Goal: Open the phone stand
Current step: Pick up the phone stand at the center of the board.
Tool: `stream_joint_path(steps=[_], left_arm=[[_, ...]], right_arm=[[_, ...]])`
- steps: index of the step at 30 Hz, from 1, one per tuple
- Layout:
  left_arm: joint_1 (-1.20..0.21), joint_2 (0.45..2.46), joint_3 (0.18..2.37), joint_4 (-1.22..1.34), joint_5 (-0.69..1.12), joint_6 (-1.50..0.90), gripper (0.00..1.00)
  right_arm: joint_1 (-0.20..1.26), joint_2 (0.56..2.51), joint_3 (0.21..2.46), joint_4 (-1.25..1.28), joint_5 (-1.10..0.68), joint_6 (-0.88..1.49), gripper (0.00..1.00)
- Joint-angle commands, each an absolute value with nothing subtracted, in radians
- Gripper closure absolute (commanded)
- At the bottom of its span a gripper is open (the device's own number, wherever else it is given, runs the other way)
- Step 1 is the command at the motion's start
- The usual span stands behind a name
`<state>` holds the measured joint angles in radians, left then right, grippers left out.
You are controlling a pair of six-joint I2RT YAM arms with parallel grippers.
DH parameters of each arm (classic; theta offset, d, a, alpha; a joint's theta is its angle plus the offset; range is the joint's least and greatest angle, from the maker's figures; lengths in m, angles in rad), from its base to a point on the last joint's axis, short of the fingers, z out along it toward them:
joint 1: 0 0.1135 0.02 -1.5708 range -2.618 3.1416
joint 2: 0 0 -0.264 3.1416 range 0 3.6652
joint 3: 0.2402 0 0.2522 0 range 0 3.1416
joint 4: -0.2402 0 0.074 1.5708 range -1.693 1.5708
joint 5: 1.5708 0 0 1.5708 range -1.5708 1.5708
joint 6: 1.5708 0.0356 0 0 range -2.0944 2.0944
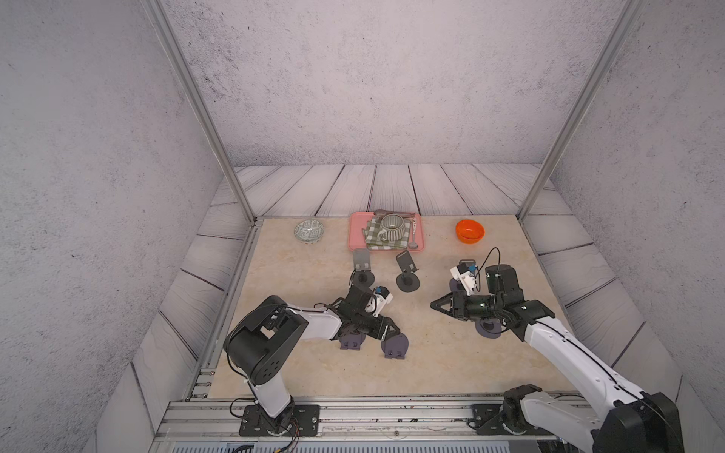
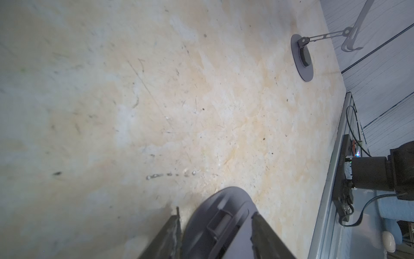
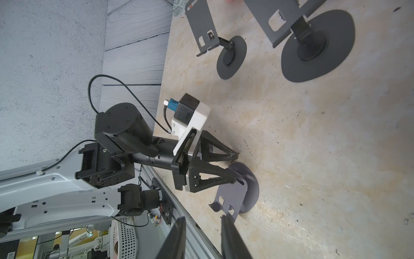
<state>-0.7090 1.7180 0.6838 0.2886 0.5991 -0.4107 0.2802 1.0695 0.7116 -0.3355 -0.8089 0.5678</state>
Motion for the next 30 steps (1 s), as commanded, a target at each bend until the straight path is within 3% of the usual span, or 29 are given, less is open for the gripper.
stream_joint_path(steps=[1, 5, 15, 30], left_arm=[[-0.706, 1.758, 0.688, 0.284, 0.610, -0.417, 0.46], [-0.706, 1.741, 0.668, 0.294, 0.640, -0.446, 0.50], [-0.706, 1.568, 0.590, 0.266, 0.606, -0.482, 0.47], [-0.706, 1.633, 0.517, 0.417, 0.661, -0.550, 0.47]], right_arm=[[0.279, 1.071, 0.706, -0.320, -0.820, 0.564, 0.69], [0.280, 1.078, 0.706, -0.318, -0.821, 0.564, 0.69], [0.279, 1.094, 0.704, -0.287, -0.834, 0.580, 0.69], [0.282, 1.068, 0.687, -0.293, -0.835, 0.584, 0.69]])
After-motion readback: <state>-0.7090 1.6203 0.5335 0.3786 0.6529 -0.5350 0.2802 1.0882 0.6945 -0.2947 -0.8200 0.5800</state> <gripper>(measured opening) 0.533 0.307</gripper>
